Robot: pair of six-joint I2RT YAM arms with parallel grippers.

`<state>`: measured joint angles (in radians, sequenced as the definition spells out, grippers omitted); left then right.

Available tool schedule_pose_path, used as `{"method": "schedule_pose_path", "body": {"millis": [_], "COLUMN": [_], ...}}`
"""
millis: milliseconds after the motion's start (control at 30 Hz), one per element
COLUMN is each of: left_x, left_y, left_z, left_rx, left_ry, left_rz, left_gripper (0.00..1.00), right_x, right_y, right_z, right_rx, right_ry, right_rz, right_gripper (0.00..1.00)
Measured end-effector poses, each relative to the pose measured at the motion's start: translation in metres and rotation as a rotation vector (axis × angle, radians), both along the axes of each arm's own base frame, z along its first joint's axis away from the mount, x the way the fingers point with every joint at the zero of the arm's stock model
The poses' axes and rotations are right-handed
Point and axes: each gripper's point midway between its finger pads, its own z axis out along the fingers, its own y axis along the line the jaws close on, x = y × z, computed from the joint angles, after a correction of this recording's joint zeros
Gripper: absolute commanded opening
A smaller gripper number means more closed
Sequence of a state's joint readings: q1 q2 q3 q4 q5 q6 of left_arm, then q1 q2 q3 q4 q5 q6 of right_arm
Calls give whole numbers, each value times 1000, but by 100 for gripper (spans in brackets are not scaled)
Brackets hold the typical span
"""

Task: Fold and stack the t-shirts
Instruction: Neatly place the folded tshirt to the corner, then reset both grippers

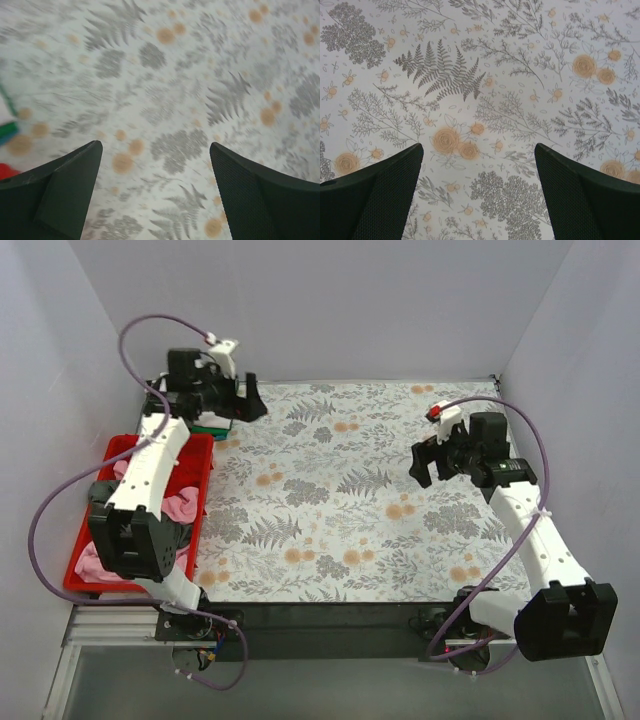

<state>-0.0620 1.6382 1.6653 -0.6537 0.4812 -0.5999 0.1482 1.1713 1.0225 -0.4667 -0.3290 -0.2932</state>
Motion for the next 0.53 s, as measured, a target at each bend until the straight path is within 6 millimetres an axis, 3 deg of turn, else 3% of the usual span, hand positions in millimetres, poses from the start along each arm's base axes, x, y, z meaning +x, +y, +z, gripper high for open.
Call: {"method": "schedule_pose_path", "body": {"millis": [100, 167, 300, 533], "left_x": [-51, -79, -115, -147], "left_y": [-53, -62, -51, -32], "left_z": [-42, -68, -101, -110], "left_rx": [-15, -14, 4, 41], "left_ry": [123, 198, 277, 245], "left_rz": [-117, -135, -94, -35], "left_gripper": [89, 89, 90, 90], "right_x": [-14, -25, -46, -66], "right_y": [-11, -16, -20, -20], "right_z": [-7, -17, -41, -62], "right_rx": [8, 7, 4, 29], "right_ry": [27, 54, 124, 196], "right_rz": [-30, -43, -54, -62], "right_gripper": [99, 98, 98, 98]}}
